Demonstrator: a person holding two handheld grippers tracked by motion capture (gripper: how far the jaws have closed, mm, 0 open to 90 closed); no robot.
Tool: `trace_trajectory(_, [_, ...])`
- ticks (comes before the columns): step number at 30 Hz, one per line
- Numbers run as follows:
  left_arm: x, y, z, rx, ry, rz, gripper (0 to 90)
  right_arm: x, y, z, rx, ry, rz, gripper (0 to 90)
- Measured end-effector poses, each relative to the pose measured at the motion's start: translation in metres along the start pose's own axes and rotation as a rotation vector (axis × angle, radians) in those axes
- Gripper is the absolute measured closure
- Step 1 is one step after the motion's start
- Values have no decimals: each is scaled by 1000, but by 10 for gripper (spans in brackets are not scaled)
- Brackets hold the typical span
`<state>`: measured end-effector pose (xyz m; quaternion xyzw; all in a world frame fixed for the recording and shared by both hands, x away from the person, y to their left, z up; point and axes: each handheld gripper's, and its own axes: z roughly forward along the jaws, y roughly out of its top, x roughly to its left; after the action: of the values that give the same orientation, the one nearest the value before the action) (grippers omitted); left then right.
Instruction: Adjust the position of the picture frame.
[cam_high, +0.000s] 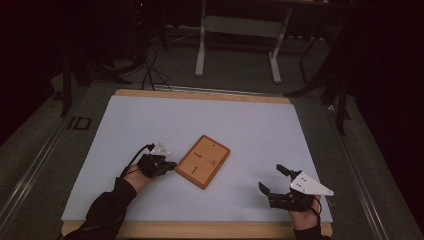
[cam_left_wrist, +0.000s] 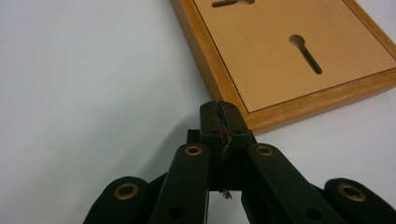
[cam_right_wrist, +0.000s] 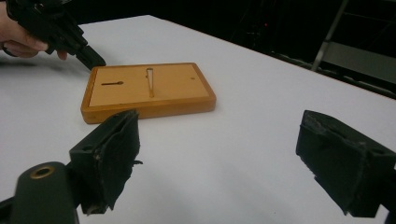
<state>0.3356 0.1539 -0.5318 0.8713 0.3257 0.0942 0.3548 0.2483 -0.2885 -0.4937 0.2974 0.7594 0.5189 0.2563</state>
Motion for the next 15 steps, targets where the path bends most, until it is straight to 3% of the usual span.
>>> trace_trajectory(8, [-6, 0, -1, 8, -26, 17, 900, 0, 0, 1, 2, 1, 0, 132])
trace_trajectory(15, [-6, 0, 1, 26, -22, 30, 899, 1, 0, 1, 2, 1, 0, 132])
